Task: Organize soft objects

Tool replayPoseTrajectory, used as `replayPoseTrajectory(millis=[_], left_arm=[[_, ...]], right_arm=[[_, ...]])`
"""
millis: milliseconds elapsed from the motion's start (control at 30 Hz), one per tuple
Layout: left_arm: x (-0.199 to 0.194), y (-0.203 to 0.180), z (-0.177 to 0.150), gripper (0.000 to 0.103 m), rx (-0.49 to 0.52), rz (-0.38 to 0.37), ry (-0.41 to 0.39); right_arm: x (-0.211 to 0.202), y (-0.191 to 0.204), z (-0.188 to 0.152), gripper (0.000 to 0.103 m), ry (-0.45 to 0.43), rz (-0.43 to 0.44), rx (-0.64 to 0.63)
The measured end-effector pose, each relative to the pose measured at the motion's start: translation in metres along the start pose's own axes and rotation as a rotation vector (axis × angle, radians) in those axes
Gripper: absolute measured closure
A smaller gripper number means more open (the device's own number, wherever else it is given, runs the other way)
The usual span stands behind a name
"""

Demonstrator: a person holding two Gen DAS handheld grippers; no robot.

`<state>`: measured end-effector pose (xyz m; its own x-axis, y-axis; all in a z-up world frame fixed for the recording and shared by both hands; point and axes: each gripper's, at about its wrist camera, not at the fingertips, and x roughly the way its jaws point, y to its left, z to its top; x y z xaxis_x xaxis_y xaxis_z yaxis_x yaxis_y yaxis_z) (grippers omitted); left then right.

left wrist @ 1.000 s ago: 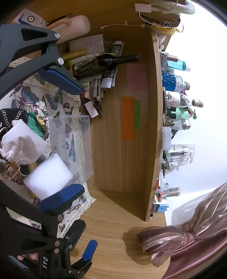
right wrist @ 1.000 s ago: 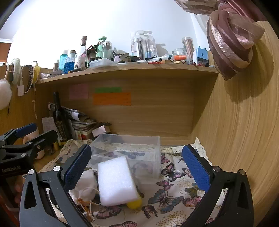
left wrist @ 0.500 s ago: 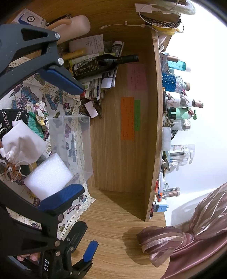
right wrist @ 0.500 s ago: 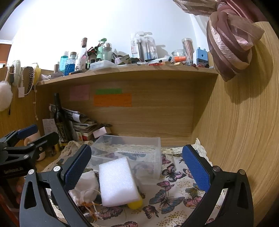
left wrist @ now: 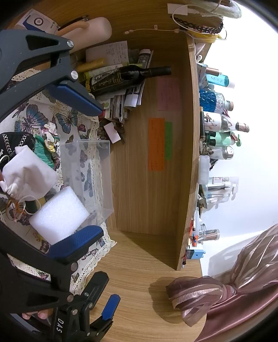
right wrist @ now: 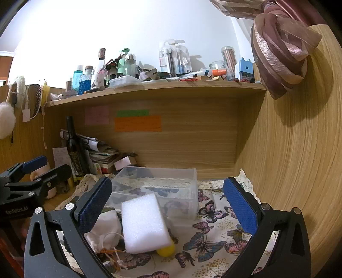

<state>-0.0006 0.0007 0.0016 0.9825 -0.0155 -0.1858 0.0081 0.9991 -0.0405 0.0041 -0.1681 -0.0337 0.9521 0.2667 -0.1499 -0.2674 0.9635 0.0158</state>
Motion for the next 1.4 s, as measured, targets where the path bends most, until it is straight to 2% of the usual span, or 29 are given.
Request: replayPoseTrajectory(millis=[1067, 1400], left_arm=[[0.003, -0.001, 0.0, 0.0, -0.016, -0.005, 0.004], [0.035, 0.024, -0.026, 0.0, -0.059, -0.031, 0.156]], right_arm=[[0.008, 0.0, -0.003, 0.0, 0.023, 0.007, 0.005], [0.029, 0.004, -0.017, 0.0, 0.091, 0.026, 0.001]])
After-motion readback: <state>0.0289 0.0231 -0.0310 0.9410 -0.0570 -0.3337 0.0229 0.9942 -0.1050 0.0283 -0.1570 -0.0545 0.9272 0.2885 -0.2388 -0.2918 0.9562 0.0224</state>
